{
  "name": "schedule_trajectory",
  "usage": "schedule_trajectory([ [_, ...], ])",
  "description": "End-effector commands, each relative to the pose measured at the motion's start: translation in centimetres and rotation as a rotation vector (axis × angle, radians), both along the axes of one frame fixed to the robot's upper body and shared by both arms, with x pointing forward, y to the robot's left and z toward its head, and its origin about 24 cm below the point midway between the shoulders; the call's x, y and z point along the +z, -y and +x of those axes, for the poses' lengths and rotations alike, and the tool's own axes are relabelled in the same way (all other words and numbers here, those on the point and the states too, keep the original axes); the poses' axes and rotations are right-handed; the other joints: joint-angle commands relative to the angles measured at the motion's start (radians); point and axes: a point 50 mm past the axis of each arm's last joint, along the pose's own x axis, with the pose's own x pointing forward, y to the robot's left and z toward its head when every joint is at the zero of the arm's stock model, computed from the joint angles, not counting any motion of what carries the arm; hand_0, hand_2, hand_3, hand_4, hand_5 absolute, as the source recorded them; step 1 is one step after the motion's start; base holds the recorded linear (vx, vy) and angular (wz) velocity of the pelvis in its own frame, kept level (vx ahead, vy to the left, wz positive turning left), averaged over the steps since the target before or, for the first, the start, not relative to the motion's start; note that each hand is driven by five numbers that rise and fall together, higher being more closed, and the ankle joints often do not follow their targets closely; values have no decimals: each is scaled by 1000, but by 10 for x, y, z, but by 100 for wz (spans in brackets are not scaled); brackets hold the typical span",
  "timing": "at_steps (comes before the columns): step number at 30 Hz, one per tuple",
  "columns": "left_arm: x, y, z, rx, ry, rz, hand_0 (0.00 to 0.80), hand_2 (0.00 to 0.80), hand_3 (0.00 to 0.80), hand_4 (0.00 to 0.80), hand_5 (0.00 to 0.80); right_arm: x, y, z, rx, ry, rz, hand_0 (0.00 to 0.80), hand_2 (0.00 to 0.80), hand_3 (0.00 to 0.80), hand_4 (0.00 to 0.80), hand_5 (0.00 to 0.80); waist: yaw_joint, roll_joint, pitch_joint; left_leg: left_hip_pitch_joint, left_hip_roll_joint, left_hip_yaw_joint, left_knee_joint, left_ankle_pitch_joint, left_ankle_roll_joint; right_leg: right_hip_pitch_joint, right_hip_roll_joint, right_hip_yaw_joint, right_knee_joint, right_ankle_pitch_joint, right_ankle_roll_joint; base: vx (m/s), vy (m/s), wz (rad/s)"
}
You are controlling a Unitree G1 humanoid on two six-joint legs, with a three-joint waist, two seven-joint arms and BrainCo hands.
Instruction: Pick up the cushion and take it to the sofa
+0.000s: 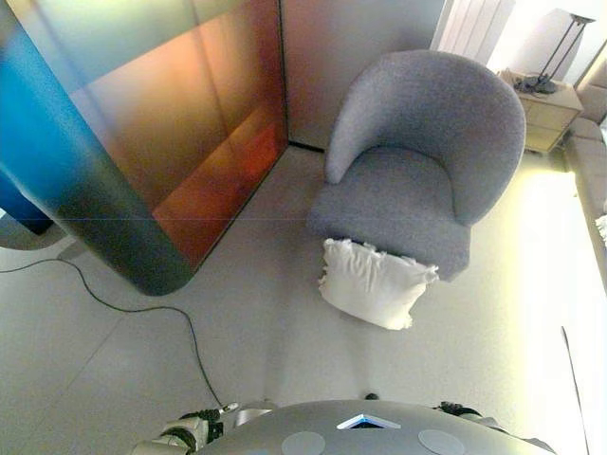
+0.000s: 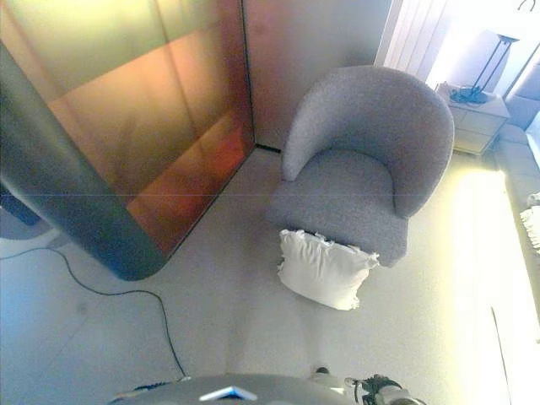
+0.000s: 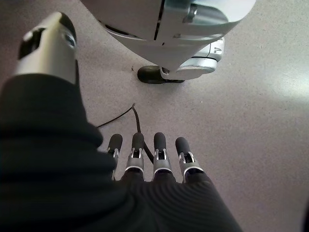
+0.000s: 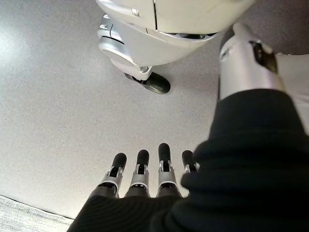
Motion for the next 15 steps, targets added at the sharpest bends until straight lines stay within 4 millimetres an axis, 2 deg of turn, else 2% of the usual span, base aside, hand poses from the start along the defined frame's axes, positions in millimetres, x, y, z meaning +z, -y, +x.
schedule_trajectory([
  [1, 3, -7, 12, -55, -5, 49, 0, 0, 0, 0, 0, 1, -5, 24, -9, 43, 8, 0, 0, 0, 0, 0, -21, -16, 46, -25, -44, 13, 5, -52, 67, 69, 20, -17, 6, -111, -2, 0, 0, 0],
  [15, 2, -7, 8, -46, -5, 41, 0, 0, 0, 0, 0, 1, -5, 23, -20, 50, 7, 0, 0, 0, 0, 0, -22, -20, 47, -24, -43, 10, 5, -55, 67, 70, 23, -12, 6, -113, -3, 0, 0, 0],
])
